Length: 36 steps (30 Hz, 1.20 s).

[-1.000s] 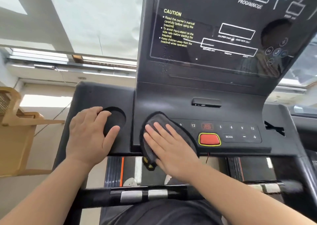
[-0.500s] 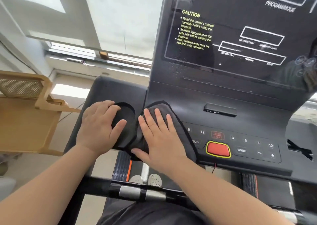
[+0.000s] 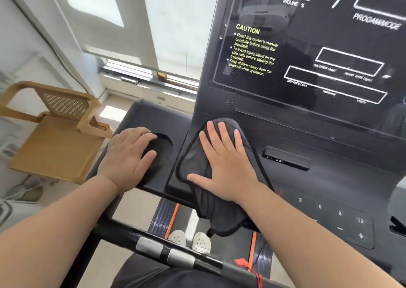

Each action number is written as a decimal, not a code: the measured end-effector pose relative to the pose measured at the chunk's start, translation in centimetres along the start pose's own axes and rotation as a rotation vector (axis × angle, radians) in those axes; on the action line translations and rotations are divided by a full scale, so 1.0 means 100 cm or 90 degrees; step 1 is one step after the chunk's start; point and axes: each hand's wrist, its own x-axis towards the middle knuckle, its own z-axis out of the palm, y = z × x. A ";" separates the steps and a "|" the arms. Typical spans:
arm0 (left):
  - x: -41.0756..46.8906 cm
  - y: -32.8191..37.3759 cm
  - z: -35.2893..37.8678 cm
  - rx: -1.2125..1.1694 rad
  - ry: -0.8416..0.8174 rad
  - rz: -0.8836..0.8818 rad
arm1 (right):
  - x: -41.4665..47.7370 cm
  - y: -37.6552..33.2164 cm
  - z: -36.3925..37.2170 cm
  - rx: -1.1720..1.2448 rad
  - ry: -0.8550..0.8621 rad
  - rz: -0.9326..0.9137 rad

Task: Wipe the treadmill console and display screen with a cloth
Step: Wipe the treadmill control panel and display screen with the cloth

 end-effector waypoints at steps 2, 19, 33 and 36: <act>0.000 0.000 -0.001 0.005 -0.003 -0.003 | 0.018 -0.013 0.000 0.013 0.017 -0.020; 0.004 -0.006 -0.001 -0.093 0.001 -0.052 | 0.025 -0.002 0.003 -0.070 0.054 0.007; 0.089 0.084 -0.067 -0.391 0.082 0.008 | 0.045 -0.007 -0.030 -0.006 0.271 0.387; 0.108 0.098 -0.082 -0.506 0.073 -0.015 | 0.057 0.011 -0.047 0.027 0.335 0.424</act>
